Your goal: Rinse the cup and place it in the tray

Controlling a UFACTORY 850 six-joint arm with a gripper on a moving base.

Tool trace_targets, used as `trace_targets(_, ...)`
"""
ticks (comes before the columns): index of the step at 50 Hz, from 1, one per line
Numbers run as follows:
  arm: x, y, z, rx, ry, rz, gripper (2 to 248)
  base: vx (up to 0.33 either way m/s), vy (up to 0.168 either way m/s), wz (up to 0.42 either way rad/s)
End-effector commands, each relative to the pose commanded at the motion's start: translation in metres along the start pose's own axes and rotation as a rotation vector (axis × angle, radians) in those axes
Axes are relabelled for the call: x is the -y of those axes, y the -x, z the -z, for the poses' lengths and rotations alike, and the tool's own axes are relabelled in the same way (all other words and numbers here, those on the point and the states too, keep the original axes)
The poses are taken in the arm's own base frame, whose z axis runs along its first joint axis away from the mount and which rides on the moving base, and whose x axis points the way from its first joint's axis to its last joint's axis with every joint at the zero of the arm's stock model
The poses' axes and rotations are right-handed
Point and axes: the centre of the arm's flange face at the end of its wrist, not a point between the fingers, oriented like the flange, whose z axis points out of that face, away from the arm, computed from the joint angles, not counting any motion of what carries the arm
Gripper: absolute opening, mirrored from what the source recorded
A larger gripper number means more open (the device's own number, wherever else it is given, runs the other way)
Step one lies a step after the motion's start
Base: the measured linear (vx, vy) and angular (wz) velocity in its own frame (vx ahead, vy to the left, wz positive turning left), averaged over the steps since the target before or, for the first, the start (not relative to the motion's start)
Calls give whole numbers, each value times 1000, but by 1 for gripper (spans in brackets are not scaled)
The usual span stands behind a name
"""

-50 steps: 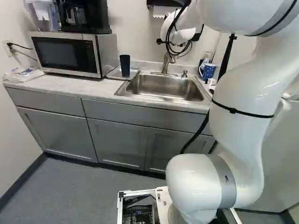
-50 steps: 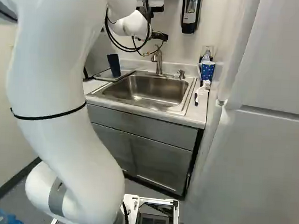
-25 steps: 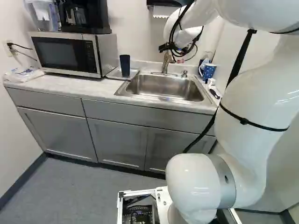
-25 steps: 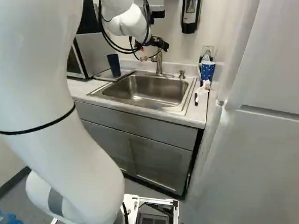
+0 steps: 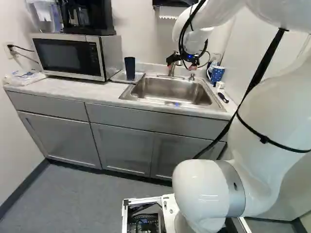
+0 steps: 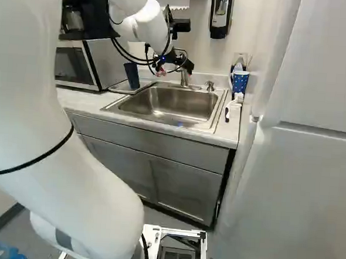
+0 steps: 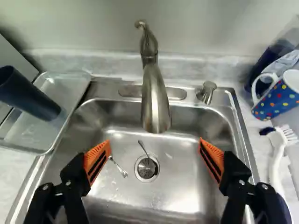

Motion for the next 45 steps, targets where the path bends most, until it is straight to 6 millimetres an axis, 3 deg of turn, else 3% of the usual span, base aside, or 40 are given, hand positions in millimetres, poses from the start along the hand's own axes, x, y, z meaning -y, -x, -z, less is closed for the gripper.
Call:
trace_targets(26, -4, 34, 17, 214, 14, -3, 247, 0, 0, 0)
trace_targets(45, -4, 35, 18, 218, 15, -4, 247, 0, 0, 0)
